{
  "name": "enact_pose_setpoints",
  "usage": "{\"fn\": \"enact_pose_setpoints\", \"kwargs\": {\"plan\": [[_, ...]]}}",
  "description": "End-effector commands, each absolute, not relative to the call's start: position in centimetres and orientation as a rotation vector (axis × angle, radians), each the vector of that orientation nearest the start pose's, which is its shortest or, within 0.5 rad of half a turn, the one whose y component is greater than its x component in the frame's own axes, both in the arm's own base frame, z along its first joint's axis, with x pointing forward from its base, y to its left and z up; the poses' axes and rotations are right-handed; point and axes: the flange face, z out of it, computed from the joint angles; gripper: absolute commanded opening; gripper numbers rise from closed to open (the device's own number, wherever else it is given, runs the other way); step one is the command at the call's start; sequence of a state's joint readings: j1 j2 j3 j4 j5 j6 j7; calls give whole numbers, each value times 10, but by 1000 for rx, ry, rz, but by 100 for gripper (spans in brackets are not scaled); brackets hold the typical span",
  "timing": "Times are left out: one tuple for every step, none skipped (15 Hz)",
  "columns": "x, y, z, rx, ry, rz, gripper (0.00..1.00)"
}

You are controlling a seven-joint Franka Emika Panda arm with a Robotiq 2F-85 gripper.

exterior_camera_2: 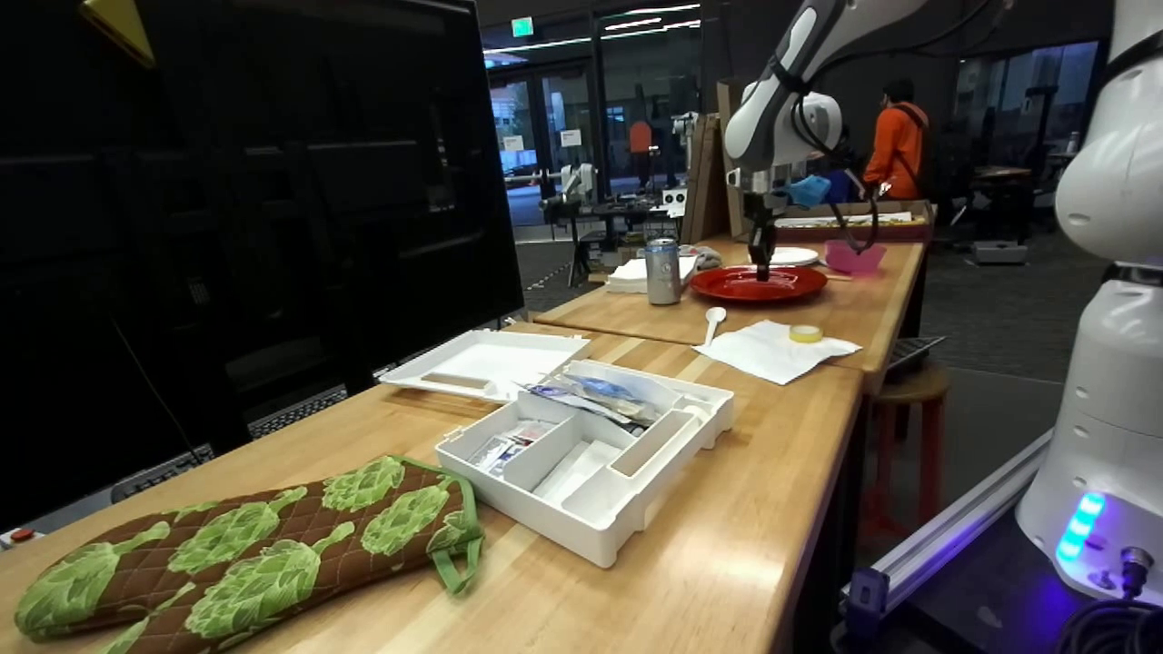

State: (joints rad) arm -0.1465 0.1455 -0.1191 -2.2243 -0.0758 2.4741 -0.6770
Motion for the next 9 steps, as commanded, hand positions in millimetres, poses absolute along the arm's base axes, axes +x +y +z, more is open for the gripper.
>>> {"fn": "enact_pose_setpoints", "kwargs": {"plan": [[541,-171,321,-3132,-633,-63,0],[541,-178,321,-3115,-597,-53,0],[542,-185,321,-3102,-567,-43,0],[542,-192,321,-3089,-540,-34,0],[543,-197,321,-3076,-518,-26,0],[543,-202,321,-3065,-493,-17,0],[543,-206,321,-3056,-475,-12,0],[544,-211,320,-3049,-460,-3,0],[544,-216,320,-3049,-445,6,0]]}}
